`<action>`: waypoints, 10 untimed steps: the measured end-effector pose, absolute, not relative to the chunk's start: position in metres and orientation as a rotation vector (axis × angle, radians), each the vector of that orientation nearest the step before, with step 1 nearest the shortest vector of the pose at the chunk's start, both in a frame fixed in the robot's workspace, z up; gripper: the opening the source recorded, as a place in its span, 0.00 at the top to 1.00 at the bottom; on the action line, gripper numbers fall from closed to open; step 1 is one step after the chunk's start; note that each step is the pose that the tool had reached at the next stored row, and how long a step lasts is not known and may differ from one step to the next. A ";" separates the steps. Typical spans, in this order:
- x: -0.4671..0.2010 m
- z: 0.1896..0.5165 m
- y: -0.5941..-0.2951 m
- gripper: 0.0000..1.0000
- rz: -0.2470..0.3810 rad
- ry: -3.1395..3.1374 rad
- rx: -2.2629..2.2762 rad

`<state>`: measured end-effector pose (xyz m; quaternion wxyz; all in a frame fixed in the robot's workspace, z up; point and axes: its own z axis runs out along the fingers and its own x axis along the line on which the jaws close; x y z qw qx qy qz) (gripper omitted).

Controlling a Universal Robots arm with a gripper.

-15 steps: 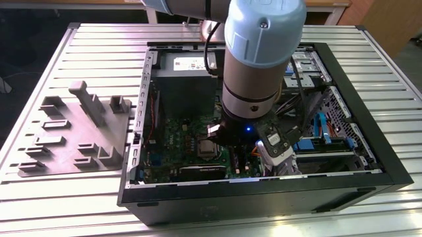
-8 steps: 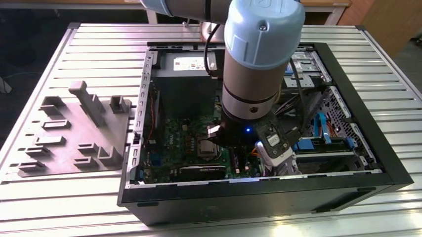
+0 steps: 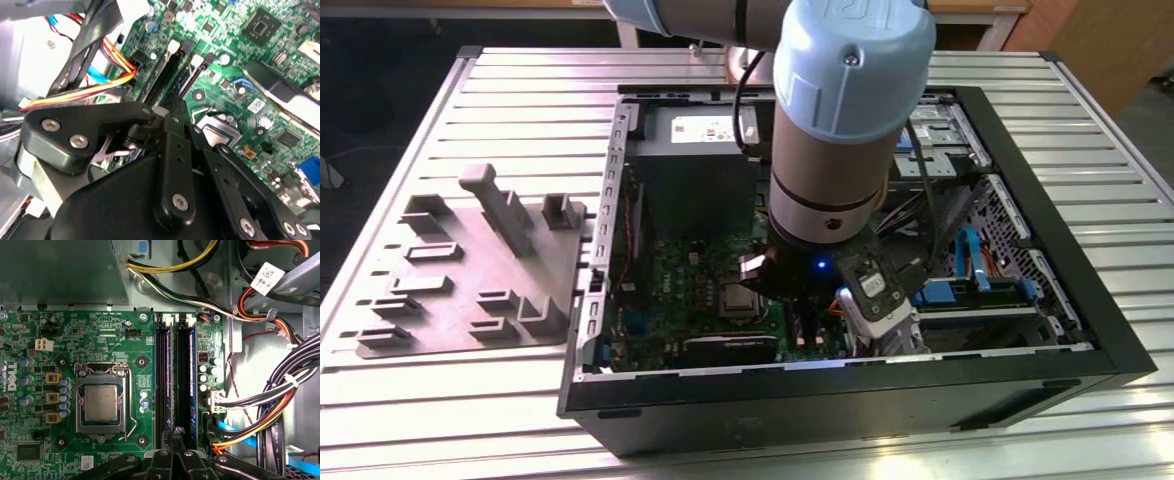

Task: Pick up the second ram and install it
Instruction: 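Press down the second ram until it locks into place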

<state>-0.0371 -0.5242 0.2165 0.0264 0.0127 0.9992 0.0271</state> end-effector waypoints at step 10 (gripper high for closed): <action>-0.037 0.226 -0.524 0.90 0.085 3.087 0.039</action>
